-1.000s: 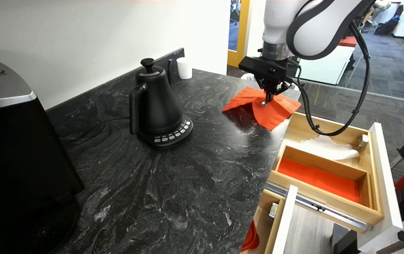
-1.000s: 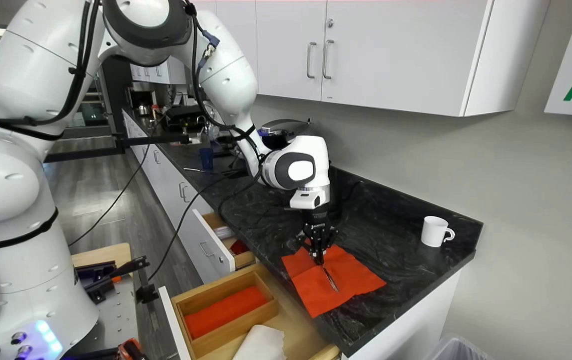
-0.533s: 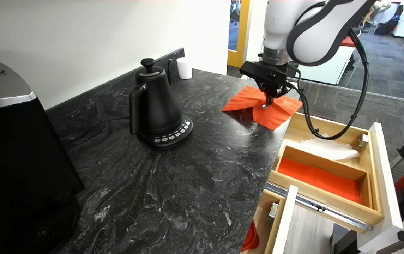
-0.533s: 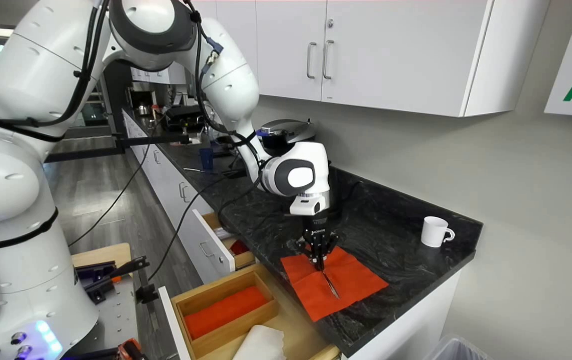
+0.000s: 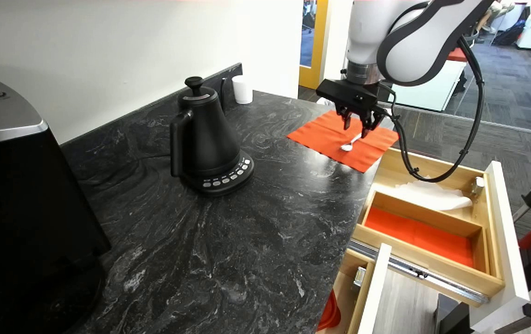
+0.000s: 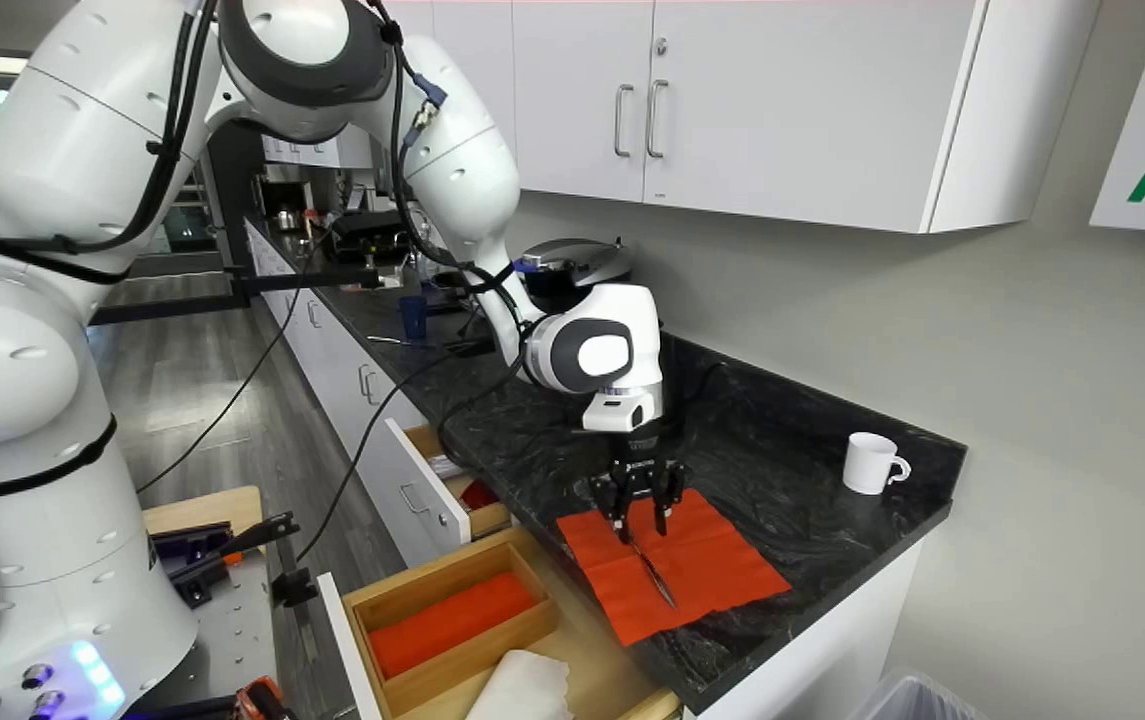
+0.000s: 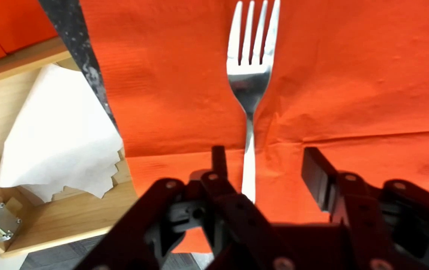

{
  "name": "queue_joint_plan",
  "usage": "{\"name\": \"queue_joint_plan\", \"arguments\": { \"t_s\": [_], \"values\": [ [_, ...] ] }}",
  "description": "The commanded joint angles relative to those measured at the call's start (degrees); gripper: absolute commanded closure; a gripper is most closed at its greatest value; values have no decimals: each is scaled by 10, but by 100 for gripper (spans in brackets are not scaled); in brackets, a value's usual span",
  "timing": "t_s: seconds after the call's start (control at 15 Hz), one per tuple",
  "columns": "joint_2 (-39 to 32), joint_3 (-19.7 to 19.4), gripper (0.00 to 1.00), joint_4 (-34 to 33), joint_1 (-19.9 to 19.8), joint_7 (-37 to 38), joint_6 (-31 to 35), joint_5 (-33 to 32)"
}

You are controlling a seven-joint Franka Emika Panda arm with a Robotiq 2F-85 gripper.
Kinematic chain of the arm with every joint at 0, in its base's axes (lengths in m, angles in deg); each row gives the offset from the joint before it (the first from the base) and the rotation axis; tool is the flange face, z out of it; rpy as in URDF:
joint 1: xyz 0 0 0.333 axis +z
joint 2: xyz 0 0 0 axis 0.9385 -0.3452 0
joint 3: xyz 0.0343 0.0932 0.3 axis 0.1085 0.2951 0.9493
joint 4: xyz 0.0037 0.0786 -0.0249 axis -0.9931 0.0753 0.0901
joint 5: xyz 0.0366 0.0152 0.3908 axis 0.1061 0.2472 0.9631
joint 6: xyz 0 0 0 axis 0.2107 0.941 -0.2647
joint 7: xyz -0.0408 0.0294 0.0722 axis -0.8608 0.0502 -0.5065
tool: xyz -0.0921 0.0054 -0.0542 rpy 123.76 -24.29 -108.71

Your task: Move the fork to the left compartment in the drawer

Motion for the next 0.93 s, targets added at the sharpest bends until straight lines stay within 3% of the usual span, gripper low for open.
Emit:
{"name": "queue_joint_plan", "arguments": {
  "t_s": [0.0, 0.13, 0.47, 0.53, 0.6, 0.87],
  "values": [
    [-7, 3, 12, -3, -8, 6, 11, -1],
    [-16, 7, 2, -10, -13, 1, 13, 2],
    [-33, 6, 0, -26, -14, -1, 14, 3],
    [-36, 6, 25, -28, -13, -1, 15, 3],
    [-38, 6, 26, -30, -14, -3, 17, 4],
    [-41, 6, 53, -33, -15, -5, 18, 6]
  ]
}}
